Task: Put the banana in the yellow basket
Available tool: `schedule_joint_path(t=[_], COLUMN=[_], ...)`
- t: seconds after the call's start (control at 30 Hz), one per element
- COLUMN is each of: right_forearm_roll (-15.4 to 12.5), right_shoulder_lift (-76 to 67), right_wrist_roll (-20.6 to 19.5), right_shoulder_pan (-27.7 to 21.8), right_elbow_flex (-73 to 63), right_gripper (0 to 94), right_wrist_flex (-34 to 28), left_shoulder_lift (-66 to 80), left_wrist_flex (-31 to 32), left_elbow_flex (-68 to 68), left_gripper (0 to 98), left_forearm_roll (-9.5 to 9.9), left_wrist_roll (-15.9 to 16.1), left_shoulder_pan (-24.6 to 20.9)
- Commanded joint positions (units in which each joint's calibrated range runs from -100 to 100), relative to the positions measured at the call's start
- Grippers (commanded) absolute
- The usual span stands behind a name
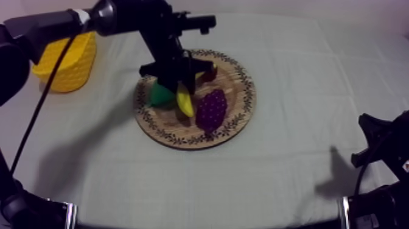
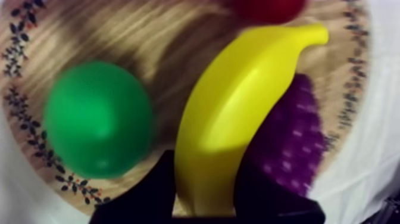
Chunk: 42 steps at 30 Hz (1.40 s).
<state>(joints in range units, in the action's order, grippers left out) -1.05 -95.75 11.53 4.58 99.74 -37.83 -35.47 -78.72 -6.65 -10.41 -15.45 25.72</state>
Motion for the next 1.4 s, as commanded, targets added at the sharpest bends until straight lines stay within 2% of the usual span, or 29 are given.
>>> schedule_joint_path(t=[0.0, 0.2, 0.4, 0.63, 0.97, 1.17, 1.37], right_forearm_roll=[0.0, 0.0, 0.0, 0.0, 0.0, 0.0, 0.0], right_shoulder_lift=[0.0, 0.0, 0.0, 0.0, 0.0, 0.0, 0.0], right_wrist_roll=[0.0, 0.0, 0.0, 0.0, 0.0, 0.0, 0.0], right_shoulder_pan=[0.0, 0.0, 0.0, 0.0, 0.0, 0.0, 0.0], right_elbow_flex=[0.0, 0.0, 0.0, 0.0, 0.0, 0.0, 0.0], right_gripper=[0.4, 0.4, 0.4, 0.4, 0.4, 0.4, 0.4], right_wrist_flex=[-0.1, -0.1, -0.1, -0.1, -0.1, -0.1, -0.1], left_shoulder_lift=[3.7, 12.8, 19.8, 23.3, 19.8, 15.8, 10.9], left_wrist_flex=[-1.0, -5.5, -10.7, -12.5, -12.2, -12.2, -12.1], left_elbow_flex=[-0.4, -1.5, -2.4, 0.9, 0.3, -4.7, -9.6], left_gripper=[33.6, 34.1, 34.3, 34.6, 34.8, 34.8, 35.0], left_forearm_roll=[0.33, 2.13, 4.53, 6.15, 8.78, 9.59, 10.1], left_wrist_roll=[-0.4, -1.9, -2.1, 0.4, 4.5, 6.2, 7.3], left_shoulder_pan=[0.2, 0.5, -2.0, -9.8, -22.2, -27.2, -30.3])
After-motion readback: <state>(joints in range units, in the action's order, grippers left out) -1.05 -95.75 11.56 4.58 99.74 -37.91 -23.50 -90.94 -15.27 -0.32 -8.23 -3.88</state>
